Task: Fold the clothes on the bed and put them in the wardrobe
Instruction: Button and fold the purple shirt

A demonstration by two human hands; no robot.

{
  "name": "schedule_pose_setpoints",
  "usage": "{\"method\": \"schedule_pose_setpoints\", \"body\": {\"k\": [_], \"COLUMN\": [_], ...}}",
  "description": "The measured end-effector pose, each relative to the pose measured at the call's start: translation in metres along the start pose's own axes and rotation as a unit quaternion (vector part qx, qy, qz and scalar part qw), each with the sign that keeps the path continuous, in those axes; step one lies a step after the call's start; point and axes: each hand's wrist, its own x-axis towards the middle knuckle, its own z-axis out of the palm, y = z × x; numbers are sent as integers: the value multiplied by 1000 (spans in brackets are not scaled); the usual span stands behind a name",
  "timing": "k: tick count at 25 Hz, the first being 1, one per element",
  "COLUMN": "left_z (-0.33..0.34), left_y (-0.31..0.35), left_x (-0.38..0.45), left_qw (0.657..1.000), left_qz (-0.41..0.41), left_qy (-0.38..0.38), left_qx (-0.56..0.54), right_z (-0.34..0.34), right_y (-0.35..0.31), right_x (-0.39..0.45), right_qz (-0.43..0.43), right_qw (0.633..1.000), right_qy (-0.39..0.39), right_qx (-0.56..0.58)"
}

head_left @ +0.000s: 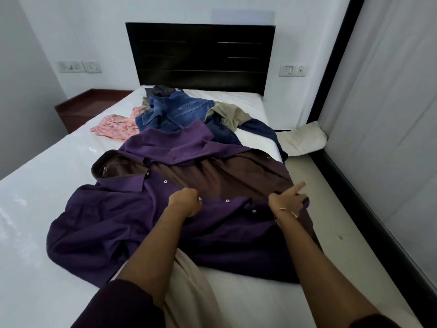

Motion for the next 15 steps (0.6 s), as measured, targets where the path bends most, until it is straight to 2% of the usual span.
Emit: {"method": "schedule_pose_setpoints", "body": {"k": [2, 3, 7, 9, 12, 15], "left_z": [6, 8, 13, 14, 8, 3], "left_y": [10, 13, 13, 11, 12, 19], "left_x": [14, 20, 62, 92, 135, 173], "left_qw": [999, 997, 990, 985, 966, 964], "left_qz": [15, 20, 54, 74, 109, 98], "left_qy": [48, 70, 127, 158, 234, 244], "left_qx": [-7, -6, -22, 1, 33, 47], "right_z": [18, 30, 79, 100, 115, 118], "right_y": [-12, -17, -27, -33, -38, -24], "right_x": [-10, -12, 17, 48, 99, 144], "right_qz": [-105, -156, -278, -302, -302, -271], "right_qw": [986, 978, 944, 930, 925, 922], "right_qy": [67, 70, -53, -82, -86, -79], "right_qx": [-110, -123, -168, -190, -212, -265]}}
